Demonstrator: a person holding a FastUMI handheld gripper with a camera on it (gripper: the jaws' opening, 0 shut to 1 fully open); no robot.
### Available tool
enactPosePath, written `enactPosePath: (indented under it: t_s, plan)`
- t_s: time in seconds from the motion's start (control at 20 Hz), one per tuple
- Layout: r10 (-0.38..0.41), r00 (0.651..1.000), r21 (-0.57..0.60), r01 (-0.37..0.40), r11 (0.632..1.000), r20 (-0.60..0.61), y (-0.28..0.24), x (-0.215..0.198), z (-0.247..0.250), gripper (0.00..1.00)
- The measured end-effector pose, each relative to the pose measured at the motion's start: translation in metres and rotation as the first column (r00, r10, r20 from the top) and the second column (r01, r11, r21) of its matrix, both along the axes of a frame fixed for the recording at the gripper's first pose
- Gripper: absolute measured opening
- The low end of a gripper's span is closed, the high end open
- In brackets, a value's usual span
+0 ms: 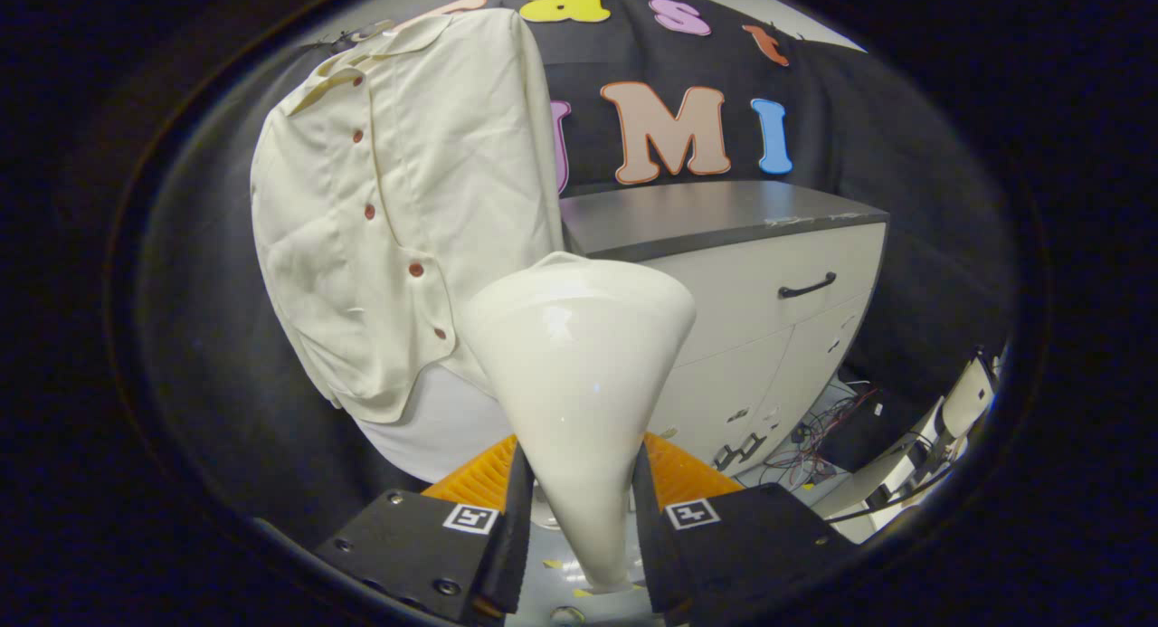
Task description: Iron the clothes twice with a garment steamer, once on the left side and once on the right side.
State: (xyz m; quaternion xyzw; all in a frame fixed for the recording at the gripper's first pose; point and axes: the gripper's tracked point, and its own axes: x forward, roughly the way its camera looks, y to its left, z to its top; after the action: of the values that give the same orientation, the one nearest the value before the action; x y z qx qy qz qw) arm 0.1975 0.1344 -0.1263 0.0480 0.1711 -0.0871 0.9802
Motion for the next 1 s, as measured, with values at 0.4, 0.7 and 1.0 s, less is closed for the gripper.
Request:
enactPosePath:
  t_s: [0.4,0.7,1.0]
  plan:
    - [-0.011,0.995,-0.031,0.014,0.999,0.099,0.007,-0.047,0.063,0.53]
    - [0.047,0.975,-0.055,-0.036,0.998,0.217,0.029,-0.081,0.127,0.52]
    - [0.119,0.936,-0.073,-0.1,0.992,0.333,0.043,-0.125,0.197,0.52]
